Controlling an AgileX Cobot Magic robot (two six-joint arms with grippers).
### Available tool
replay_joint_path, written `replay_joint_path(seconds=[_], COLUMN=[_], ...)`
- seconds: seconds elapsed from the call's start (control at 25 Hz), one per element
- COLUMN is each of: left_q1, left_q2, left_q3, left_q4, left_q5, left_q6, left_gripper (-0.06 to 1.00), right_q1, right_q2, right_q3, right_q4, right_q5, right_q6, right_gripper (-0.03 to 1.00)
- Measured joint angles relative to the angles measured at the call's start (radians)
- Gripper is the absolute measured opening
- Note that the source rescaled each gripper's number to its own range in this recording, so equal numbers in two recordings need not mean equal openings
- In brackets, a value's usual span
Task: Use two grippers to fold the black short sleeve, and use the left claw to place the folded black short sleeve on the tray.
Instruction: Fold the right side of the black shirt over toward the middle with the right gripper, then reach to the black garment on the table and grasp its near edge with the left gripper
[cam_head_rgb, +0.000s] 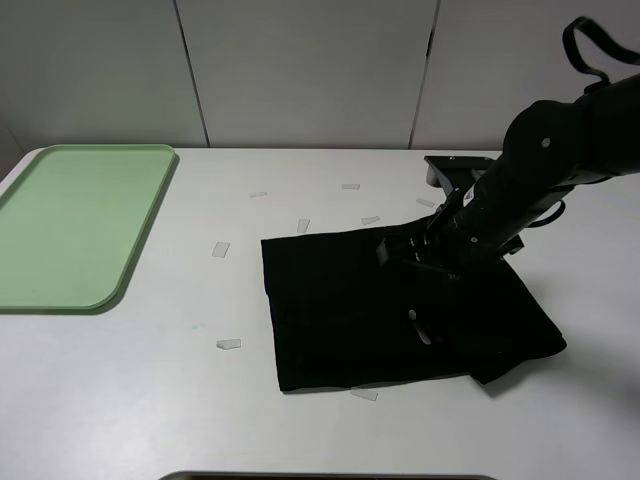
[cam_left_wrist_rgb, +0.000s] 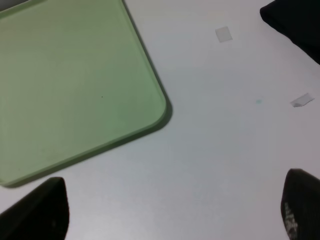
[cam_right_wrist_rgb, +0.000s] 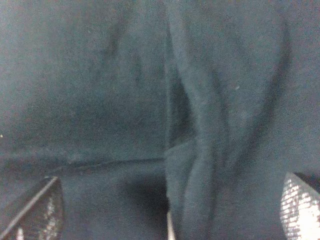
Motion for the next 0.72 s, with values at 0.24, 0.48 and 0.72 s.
replay_joint_path(seconds=[0.24, 0.48, 0.72], left_q1=[0.0, 0.0, 0.0], left_q2=[0.0, 0.0, 0.0], left_q3=[0.0, 0.0, 0.0], left_q4=[0.0, -0.001, -0.001], left_q5=[0.0, -0.001, -0.001], left_q6=[0.0, 0.0, 0.0], left_gripper=[0.84, 0.84, 0.84], right_q1=[-0.041, -0.058, -0.058], right_q2=[-0.179, -0.526, -0.861], right_q3=[-0.02, -0.023, -0.023], right_q4=[-0.082, -0.157, -0.19], right_q5=[0.0, 0.018, 0.133], right_q6=[-0.011, -0.012, -0.012], right_gripper=[0.94, 0.98, 1.0])
